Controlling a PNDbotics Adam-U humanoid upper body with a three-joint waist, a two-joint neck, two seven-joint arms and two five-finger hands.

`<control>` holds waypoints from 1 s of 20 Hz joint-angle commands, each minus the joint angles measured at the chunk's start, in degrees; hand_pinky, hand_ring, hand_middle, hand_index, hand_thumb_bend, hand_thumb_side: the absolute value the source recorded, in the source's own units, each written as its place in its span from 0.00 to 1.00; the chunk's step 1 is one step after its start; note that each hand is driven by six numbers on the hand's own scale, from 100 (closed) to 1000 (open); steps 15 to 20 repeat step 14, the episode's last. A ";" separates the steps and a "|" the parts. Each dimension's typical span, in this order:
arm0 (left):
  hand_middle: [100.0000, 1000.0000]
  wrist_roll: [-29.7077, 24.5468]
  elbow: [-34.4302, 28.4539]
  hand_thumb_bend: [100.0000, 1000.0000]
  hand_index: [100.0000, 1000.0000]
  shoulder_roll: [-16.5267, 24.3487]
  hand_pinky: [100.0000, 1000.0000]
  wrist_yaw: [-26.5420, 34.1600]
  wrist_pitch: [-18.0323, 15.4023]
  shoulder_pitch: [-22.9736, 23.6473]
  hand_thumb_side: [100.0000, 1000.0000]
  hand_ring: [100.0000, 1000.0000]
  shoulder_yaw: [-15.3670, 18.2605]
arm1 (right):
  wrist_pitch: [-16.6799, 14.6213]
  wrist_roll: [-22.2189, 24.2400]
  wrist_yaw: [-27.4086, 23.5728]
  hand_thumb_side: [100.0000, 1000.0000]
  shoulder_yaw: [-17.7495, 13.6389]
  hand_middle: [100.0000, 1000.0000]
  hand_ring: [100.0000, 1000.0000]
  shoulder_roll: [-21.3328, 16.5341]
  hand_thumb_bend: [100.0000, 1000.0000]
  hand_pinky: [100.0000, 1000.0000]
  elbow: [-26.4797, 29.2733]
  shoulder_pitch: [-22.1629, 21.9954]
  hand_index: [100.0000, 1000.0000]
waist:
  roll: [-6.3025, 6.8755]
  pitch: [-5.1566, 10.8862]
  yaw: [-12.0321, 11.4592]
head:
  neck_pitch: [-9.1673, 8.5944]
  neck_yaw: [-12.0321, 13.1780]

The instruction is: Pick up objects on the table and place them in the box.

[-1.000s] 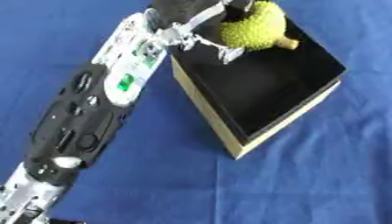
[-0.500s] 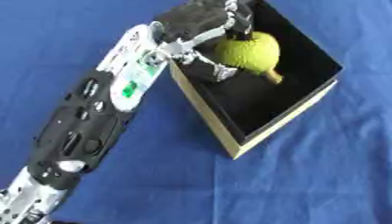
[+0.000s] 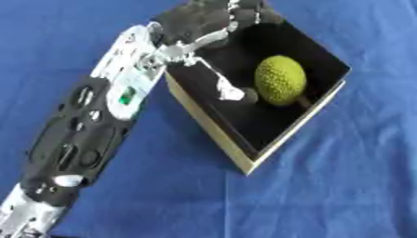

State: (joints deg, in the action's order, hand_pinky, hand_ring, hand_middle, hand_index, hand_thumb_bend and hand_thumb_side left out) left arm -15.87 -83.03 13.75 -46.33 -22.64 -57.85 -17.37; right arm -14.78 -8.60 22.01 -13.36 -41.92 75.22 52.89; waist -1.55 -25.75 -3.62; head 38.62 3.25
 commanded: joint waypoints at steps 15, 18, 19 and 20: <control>0.71 15.00 -16.65 0.30 0.73 5.71 0.55 14.56 14.25 3.39 0.38 0.70 19.45 | 0.26 -1.08 -0.61 0.10 -0.98 0.57 0.76 -2.85 0.00 0.80 2.57 -0.89 0.82 | -0.85 14.29 -2.28 | -0.17 -3.25; 0.71 15.00 -16.65 0.30 0.73 5.71 0.55 14.56 14.25 3.39 0.38 0.70 19.45 | 0.26 -1.08 -0.61 0.10 -0.98 0.57 0.76 -2.85 0.00 0.80 2.57 -0.89 0.82 | -0.85 14.29 -2.28 | -0.17 -3.25; 0.71 15.00 -16.65 0.30 0.73 5.71 0.55 14.56 14.25 3.39 0.38 0.70 19.45 | 0.26 -1.08 -0.61 0.10 -0.98 0.57 0.76 -2.85 0.00 0.80 2.57 -0.89 0.82 | -0.85 14.29 -2.28 | -0.17 -3.25; 0.71 15.00 -16.65 0.30 0.73 5.71 0.55 14.56 14.25 3.39 0.38 0.70 19.45 | 0.26 -1.08 -0.61 0.10 -0.98 0.57 0.76 -2.85 0.00 0.80 2.57 -0.89 0.82 | -0.85 14.29 -2.28 | -0.17 -3.25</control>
